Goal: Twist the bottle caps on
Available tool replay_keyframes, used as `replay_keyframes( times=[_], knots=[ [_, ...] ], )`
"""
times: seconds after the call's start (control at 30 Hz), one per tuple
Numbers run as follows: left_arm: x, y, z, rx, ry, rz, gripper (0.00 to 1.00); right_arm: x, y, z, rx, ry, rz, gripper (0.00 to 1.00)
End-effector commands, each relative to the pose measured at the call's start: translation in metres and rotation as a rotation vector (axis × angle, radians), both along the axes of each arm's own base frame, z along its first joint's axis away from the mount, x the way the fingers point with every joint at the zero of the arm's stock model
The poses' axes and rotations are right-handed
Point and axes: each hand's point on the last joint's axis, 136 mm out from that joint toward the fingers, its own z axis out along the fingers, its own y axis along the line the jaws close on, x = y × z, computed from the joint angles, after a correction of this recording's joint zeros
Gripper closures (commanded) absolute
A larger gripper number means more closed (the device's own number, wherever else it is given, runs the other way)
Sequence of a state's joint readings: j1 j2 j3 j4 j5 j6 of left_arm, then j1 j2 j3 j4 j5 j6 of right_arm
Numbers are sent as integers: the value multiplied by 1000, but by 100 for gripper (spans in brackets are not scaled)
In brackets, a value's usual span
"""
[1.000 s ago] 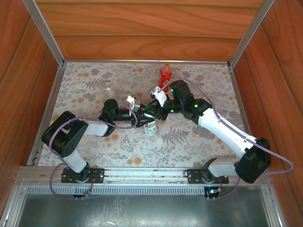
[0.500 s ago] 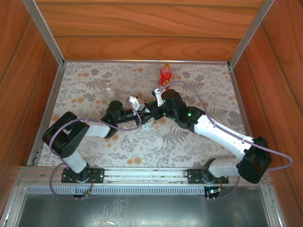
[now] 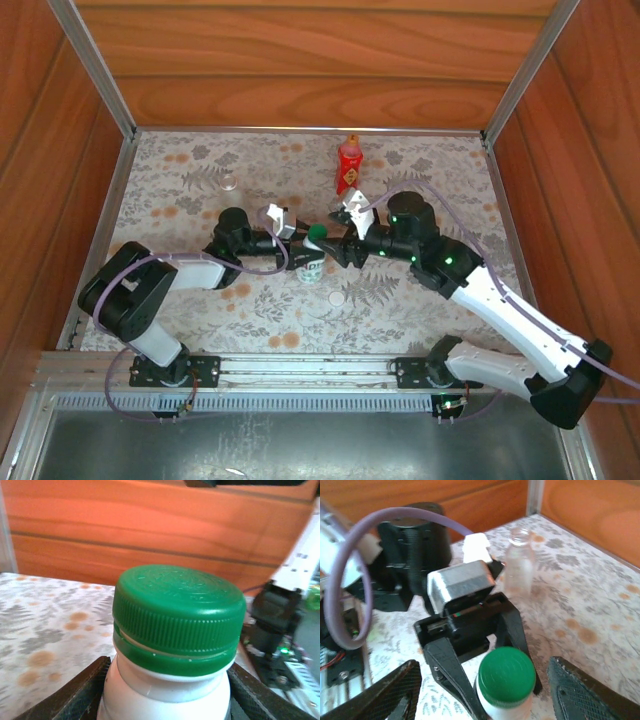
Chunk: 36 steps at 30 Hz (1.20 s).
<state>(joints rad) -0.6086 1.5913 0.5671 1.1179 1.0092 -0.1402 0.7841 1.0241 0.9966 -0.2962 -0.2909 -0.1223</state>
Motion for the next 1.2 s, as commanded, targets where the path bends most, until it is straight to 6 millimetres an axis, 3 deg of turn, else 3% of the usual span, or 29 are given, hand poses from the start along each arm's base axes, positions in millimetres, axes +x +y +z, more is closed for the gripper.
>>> replay_keyframes(
  times=[0.0, 0.33, 0.5, 0.63, 0.8, 0.9, 1.07, 1.17],
  knots=[
    [-27, 4, 20, -34, -24, -156, 44, -24, 7, -2, -38, 7, 180, 32],
    [-42, 7, 30, -43, -33, -216, 44, -12, 24, -17, -98, 25, 231, 40],
    [-42, 8, 29, -42, -32, -217, 44, -10, 27, -17, -85, 30, 238, 51],
    [-41, 7, 28, -40, -29, -215, 44, -11, 27, -17, -80, 32, 237, 52],
    [-37, 6, 29, -42, -32, -197, 44, -8, 28, -20, -78, 45, 225, 66],
    [-19, 4, 29, -52, -59, -76, 46, 9, 29, -22, -66, 59, 126, 81],
    [44, 2, 30, -60, -120, 337, 46, 66, 10, -45, -99, 106, -280, 82],
    [64, -6, 34, -55, -173, 506, 47, 91, -8, -61, -101, 113, -520, 86]
  ],
)
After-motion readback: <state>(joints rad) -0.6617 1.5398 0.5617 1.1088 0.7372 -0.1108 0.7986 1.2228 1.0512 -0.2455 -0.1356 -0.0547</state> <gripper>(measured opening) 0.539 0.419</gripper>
